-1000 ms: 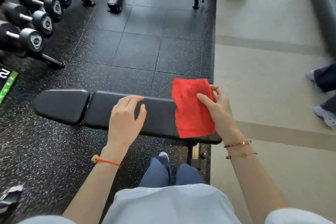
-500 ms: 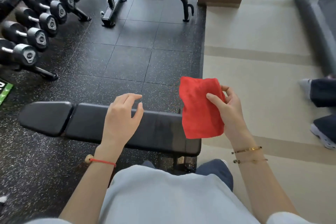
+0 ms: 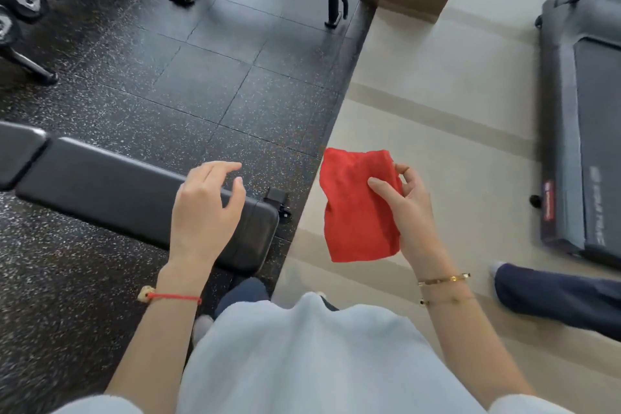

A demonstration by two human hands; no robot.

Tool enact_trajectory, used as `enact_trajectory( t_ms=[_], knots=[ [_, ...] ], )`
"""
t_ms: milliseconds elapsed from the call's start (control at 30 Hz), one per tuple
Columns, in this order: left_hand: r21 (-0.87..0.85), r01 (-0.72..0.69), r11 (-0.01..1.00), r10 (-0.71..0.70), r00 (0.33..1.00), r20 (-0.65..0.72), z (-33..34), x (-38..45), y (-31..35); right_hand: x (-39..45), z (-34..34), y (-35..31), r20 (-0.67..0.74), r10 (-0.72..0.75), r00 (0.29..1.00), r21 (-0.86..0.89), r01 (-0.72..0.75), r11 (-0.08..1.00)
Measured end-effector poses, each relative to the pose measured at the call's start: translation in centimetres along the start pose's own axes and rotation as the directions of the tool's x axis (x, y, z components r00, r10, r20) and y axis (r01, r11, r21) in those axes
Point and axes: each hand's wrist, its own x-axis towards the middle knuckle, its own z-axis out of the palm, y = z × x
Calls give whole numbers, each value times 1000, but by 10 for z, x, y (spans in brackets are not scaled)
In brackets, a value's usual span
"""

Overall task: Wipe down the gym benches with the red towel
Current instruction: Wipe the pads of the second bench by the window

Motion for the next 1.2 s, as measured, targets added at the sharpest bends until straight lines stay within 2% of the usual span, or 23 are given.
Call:
enact_trajectory(
  t_ms=[267,500,667,967,1200],
  knots=[
    [14,-16,1000,16,999,31,34,31,44,43,-41,-7,-31,10,999,81,-8,997],
    [14,19,1000,-19,1000,7,72,97,50,129,-45,-22,-10,2,1000,44,-2,999],
    [6,36,999,-36,999,-12,100,186,57,220,-33,-54,2,-14,1000,53,14,998],
    [25,-1,1000,0,1000,13,121,386,71,387,12,-150,4,-91,996,89,90,992],
    [27,51,998,-52,998,35,140,495,55,506,54,-182,34,-76,996,95,73,993]
  ],
)
